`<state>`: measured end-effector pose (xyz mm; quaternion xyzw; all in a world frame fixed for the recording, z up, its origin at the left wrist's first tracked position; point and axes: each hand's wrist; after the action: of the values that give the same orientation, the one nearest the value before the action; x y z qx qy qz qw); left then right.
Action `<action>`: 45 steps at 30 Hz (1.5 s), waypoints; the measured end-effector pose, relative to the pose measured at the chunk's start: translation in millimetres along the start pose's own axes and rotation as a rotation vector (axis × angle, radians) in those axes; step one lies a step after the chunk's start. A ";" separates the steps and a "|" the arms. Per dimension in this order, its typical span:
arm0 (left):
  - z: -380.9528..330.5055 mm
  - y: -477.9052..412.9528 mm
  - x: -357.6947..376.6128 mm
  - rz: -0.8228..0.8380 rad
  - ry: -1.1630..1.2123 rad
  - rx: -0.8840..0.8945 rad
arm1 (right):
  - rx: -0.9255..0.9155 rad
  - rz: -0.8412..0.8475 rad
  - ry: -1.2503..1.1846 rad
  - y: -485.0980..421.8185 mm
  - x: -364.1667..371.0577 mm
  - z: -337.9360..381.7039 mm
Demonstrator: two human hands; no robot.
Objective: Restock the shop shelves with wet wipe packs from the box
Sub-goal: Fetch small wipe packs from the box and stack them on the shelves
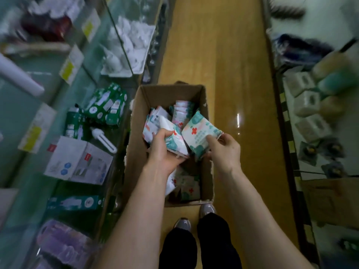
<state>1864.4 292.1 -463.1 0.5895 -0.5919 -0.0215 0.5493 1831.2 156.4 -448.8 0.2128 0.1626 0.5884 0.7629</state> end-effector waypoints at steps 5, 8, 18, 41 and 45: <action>-0.3 29.6 66.5 0.114 -0.101 0.046 | -0.200 -0.095 -0.128 43.6 -32.4 49.4; 5.8 39.5 104.9 0.152 -0.179 0.071 | -0.287 -0.188 -0.196 68.0 -54.4 73.3; 66.3 81.8 234.9 0.432 -0.407 0.037 | -0.387 -0.363 -0.319 127.3 -153.8 130.4; 362.0 187.5 486.0 0.784 -0.862 -0.153 | -0.497 -0.722 -0.394 317.8 -499.3 136.5; 410.2 196.7 509.8 0.832 -0.922 -0.193 | -0.479 -0.822 -0.435 342.2 -539.5 123.5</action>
<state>1606.7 -271.1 -174.5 0.1877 -0.9431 -0.1114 0.2508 1471.8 -307.6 -167.6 0.0682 -0.0685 0.2034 0.9743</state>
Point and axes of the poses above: each hand's wrist, its own y-axis away from the middle knuckle, its own x-axis out of the palm, z = x × y, and after that the axes turned 10 degrees about z, right-handed
